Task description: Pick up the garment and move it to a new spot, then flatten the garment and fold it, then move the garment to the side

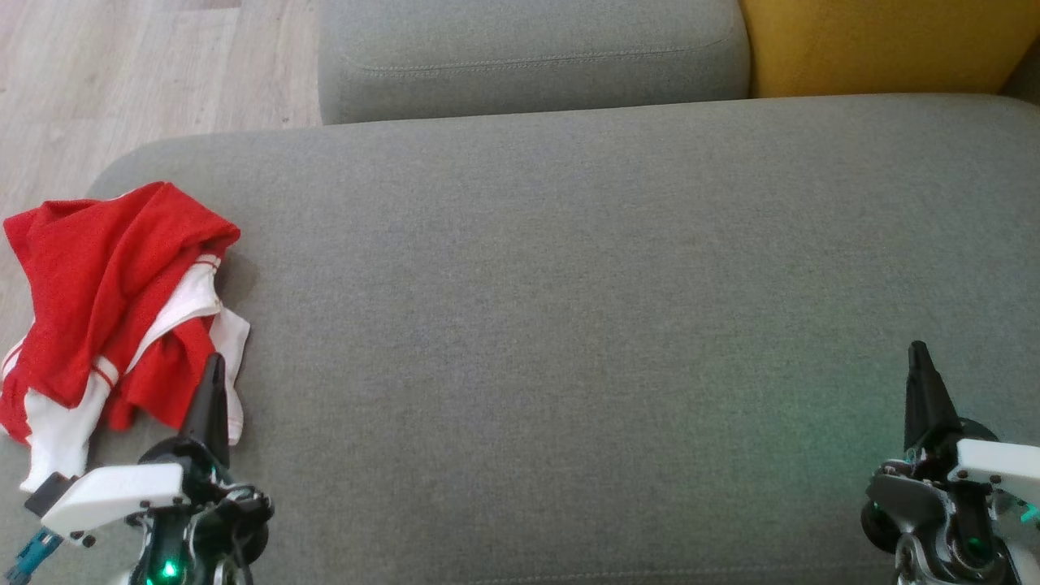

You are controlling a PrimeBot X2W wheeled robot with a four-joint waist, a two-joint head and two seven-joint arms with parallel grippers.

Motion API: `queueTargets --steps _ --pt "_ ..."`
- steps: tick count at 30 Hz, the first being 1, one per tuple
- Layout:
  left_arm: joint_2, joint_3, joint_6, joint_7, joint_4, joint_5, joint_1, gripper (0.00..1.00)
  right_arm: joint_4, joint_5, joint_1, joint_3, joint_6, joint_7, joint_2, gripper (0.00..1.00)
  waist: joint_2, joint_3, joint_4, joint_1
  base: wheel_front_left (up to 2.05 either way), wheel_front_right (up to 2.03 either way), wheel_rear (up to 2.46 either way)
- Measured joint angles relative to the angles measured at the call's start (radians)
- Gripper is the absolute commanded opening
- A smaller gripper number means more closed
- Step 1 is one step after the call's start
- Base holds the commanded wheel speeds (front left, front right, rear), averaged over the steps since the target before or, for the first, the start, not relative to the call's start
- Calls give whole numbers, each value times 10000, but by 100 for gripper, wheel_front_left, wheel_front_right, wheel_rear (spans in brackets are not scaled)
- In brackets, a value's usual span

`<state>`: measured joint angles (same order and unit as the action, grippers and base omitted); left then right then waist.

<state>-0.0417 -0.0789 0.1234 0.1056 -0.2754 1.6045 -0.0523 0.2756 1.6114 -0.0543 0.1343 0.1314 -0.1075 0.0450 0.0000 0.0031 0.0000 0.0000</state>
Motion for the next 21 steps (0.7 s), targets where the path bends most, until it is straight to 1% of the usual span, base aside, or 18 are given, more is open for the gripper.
queueTargets --steps 21 --pt "0 0 0 0 0 0 0 0 0 0 0 0 0 0 0 0 0 0 0 0 0 0 0"
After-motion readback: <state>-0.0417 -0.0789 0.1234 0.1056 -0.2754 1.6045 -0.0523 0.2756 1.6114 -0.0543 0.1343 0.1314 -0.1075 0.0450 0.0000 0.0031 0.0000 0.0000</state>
